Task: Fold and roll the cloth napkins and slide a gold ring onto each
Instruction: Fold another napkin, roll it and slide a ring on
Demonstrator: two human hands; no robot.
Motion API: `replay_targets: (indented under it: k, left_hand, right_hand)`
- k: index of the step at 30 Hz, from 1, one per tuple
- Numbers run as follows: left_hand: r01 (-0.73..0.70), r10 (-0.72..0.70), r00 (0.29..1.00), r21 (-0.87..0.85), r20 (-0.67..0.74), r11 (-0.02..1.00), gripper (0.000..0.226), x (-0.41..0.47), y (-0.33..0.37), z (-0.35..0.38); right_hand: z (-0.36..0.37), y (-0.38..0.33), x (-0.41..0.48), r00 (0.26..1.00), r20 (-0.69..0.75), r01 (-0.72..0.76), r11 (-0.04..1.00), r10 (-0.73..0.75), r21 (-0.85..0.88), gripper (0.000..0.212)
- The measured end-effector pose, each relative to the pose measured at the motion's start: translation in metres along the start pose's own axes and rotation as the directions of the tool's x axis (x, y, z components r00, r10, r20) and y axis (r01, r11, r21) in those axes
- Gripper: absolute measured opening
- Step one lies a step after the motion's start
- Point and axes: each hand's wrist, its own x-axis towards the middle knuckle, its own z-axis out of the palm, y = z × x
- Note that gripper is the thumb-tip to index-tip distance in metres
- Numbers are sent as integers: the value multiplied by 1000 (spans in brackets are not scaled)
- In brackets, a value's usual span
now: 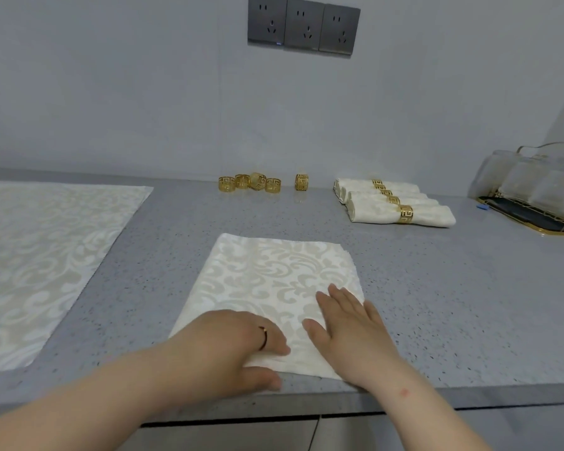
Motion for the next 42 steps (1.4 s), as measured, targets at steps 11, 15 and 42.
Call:
replay_targets:
  k: [11, 15, 42]
  left_hand:
    - [59, -62, 976, -19, -208, 998, 97, -5, -4, 21]
    - [52, -58, 968, -32, -243, 998, 97, -4, -8, 22]
    - [11, 159, 851, 319, -501, 948, 30, -10, -4, 32]
  right_hand:
    - [3, 19, -33, 829, -391, 440, 898, -401, 12, 36]
    - [-4, 17, -36, 855, -368, 412, 910, -365, 55, 48]
    - [9, -40, -40, 852, -402, 432, 884, -335, 179, 28]
